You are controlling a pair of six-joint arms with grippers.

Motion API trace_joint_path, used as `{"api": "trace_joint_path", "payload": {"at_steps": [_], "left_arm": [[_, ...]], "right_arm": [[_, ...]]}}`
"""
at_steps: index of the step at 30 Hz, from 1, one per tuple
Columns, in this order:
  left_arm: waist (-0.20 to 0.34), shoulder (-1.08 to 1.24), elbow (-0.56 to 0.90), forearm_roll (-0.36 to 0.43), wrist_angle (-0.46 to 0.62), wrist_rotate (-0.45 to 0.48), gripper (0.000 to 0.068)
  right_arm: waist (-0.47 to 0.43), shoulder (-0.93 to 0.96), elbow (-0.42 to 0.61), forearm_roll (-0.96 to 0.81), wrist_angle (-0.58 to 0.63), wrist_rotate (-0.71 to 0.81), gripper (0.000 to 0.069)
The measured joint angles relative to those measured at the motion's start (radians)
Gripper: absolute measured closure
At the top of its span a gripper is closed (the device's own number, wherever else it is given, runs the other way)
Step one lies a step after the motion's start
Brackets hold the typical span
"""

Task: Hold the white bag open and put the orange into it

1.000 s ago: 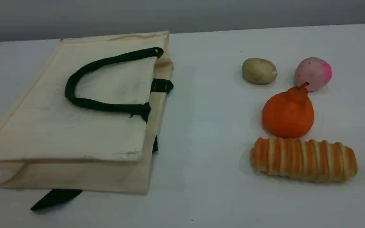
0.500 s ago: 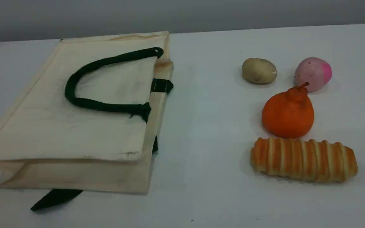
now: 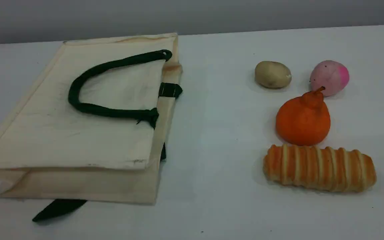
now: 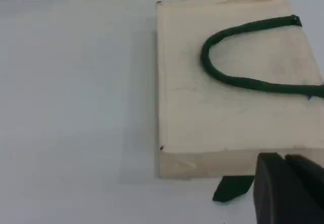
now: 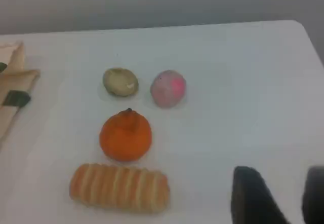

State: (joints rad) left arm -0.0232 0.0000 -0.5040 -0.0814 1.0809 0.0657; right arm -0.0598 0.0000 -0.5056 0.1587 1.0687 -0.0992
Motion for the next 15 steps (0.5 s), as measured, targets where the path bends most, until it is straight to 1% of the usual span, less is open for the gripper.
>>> {"api": "trace_joint_path", "payload": {"at_steps": [11,15], "left_arm": [[0.0,0.0,0.0,-0.001,0.0,0.0,0.0635],[0.0,0.012,-0.009,-0.071,0.012,-0.002,0.0628]], "right_arm": [[0.0,0.0,0.0,0.016,0.0,-0.003,0.0453],[0.0,0.0,0.0,0.016,0.0,-0.003,0.0453]]}}
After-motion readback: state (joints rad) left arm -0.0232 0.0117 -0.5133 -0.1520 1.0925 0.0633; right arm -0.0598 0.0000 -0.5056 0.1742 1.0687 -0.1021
